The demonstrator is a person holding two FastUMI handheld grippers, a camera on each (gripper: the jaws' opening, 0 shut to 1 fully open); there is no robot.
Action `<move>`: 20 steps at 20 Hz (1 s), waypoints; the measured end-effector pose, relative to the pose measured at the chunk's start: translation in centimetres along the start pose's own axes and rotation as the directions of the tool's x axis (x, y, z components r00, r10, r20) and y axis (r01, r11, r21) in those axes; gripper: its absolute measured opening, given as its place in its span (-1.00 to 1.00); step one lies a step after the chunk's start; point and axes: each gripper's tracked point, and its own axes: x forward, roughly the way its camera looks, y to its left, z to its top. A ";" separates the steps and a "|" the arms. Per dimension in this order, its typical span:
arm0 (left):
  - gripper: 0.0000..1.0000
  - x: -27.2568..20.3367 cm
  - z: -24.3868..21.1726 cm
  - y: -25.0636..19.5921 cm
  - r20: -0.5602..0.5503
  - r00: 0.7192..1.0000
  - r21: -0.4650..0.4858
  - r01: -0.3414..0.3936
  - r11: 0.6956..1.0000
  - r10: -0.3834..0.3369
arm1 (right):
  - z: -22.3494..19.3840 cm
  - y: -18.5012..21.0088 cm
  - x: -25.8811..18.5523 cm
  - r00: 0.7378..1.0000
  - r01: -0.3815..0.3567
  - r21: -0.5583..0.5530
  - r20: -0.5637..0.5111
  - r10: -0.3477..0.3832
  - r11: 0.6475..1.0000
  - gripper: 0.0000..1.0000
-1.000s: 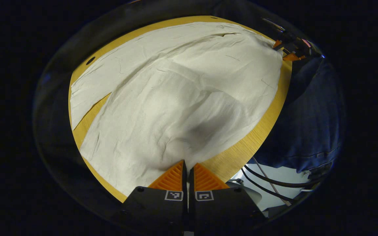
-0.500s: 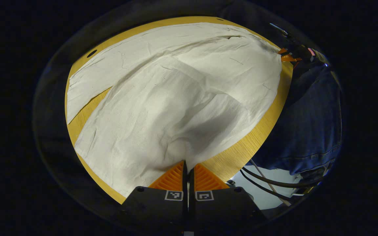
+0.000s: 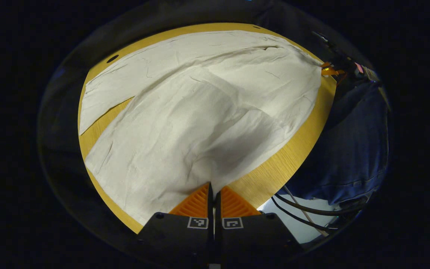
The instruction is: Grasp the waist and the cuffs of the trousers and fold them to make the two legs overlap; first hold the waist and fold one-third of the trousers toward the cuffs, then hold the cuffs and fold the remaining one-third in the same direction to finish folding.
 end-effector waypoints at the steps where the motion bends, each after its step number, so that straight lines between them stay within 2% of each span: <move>1: -1.00 0.0 0.1 0.5 -0.004 1.000 -0.021 -0.024 0.999 0.024 | 0.1 0.1 -0.3 1.000 0.010 0.005 0.002 -0.010 1.000 -0.95; 4: -1.00 -1.7 1.7 2.1 -0.012 0.996 -0.007 -0.090 0.996 0.090 | 1.6 -0.1 -2.0 0.999 0.015 -0.015 0.029 -0.014 1.000 -0.95; 7: -1.00 -4.6 6.4 4.0 0.034 0.988 0.024 -0.154 0.988 0.153 | 4.1 -1.1 -3.7 0.997 0.033 0.002 0.073 -0.033 0.999 -0.95; 10: -1.00 -7.4 10.7 6.1 0.056 0.979 0.115 -0.204 0.972 0.198 | 6.7 -2.5 -5.3 0.992 0.039 0.027 0.118 -0.042 0.999 -0.95; 13: -1.00 -9.7 15.3 8.4 0.069 0.965 0.248 -0.260 0.933 0.251 | 9.6 -4.5 -6.4 0.988 0.045 0.034 0.147 -0.049 0.998 -0.95; 15: -1.00 -10.6 18.3 10.3 0.090 0.952 0.304 -0.306 0.902 0.293 | 12.0 -5.9 -6.9 0.984 0.054 0.054 0.169 -0.062 0.997 -0.95; 18: -1.00 -10.6 23.2 12.6 0.132 0.927 0.334 -0.375 0.865 0.351 | 16.1 -9.1 -6.2 0.971 0.087 0.107 0.212 -0.108 0.990 -0.95; 20: -1.00 -10.0 26.3 14.4 0.162 0.906 0.311 -0.423 0.851 0.392 | 18.8 -11.1 -5.4 0.957 0.116 0.153 0.247 -0.151 0.981 -0.96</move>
